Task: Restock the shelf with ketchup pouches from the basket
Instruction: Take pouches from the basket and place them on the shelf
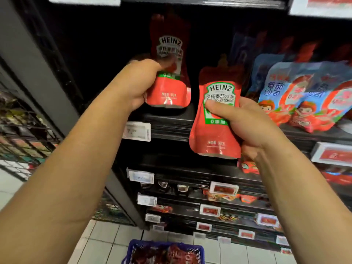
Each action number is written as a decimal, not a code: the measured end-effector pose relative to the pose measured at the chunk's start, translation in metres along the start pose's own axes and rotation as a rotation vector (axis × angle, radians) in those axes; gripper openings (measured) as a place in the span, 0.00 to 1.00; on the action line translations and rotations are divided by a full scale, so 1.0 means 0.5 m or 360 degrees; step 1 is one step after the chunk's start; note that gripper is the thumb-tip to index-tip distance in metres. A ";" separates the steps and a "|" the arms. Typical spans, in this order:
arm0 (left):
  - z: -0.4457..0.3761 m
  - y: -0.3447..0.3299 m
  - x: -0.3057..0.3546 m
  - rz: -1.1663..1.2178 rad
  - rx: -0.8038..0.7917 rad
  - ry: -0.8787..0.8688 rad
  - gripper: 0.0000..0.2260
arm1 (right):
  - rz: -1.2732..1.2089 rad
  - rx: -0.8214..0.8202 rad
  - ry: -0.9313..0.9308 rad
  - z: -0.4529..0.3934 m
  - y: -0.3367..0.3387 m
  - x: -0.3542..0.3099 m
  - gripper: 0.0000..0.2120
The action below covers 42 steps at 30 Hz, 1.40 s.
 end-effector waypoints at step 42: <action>-0.187 0.088 -0.060 -0.0792 0.0567 -0.0610 0.23 | 0.0545 0.1248 0.0749 -0.542 -0.037 -0.148 0.26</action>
Point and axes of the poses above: each hand's wrist, its own z-axis away from the middle knuckle, its own y-axis out of the back of the hand, x = y × z, the point moved 7 cm from there along -z, towards the middle knuckle, and after that the axes turned 2 degrees about -y, right-handed, at the moved point
